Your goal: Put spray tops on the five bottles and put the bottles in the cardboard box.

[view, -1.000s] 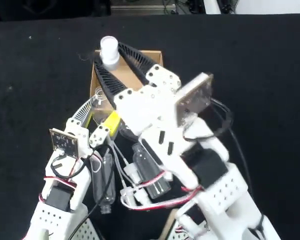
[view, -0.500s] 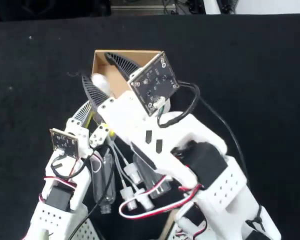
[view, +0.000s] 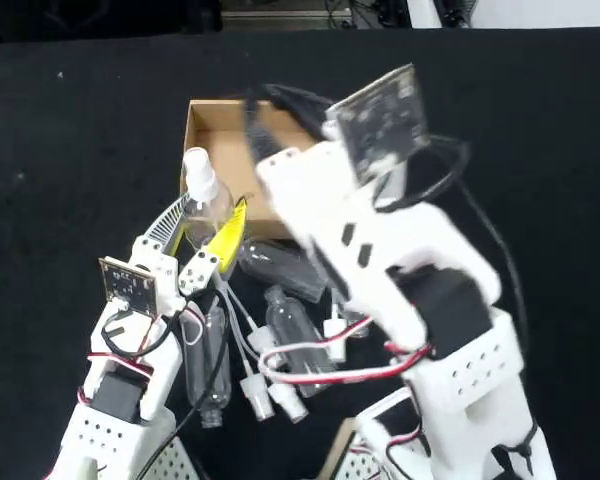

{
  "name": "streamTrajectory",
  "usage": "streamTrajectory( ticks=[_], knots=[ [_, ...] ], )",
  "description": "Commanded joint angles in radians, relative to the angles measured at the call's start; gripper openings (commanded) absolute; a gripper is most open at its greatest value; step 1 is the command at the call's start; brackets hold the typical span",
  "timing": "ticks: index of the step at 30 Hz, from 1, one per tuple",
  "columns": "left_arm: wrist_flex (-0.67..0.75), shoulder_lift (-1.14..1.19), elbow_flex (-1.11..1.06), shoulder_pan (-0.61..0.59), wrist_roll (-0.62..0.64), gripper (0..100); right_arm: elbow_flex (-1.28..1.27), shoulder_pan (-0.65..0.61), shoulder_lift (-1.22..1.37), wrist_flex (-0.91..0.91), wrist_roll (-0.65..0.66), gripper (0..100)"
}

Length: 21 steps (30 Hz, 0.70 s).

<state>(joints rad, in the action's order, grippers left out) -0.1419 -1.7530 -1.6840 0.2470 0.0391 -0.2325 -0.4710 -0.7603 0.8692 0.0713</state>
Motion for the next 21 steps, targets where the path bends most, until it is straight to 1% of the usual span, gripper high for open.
streamTrajectory(
  ticks=[1,4,7,9,13,17,21],
  knots=[
    [0.018,-0.021,-0.019,0.001,0.005,3,0.056,0.144,0.033,0.167,-0.014,9.0],
    [0.018,-0.017,-0.019,0.004,0.006,3,0.021,0.261,0.087,0.295,-0.114,15.2],
    [0.018,-0.014,-0.019,0.005,0.006,3,-0.058,0.331,0.163,0.29,-0.207,18.1],
    [0.018,-0.014,-0.019,0.001,0.006,3,-0.122,0.331,0.225,0.224,-0.245,18.0],
    [0.018,-0.014,-0.019,0.001,0.005,3,-0.245,0.313,0.355,0.006,-0.295,18.0],
    [0.018,-0.014,-0.019,0.001,0.005,3,-0.349,0.279,0.443,-0.201,-0.287,18.0],
    [0.018,-0.014,-0.019,0.007,0.005,3,-0.397,0.253,0.478,-0.313,-0.285,18.0]
  ],
)
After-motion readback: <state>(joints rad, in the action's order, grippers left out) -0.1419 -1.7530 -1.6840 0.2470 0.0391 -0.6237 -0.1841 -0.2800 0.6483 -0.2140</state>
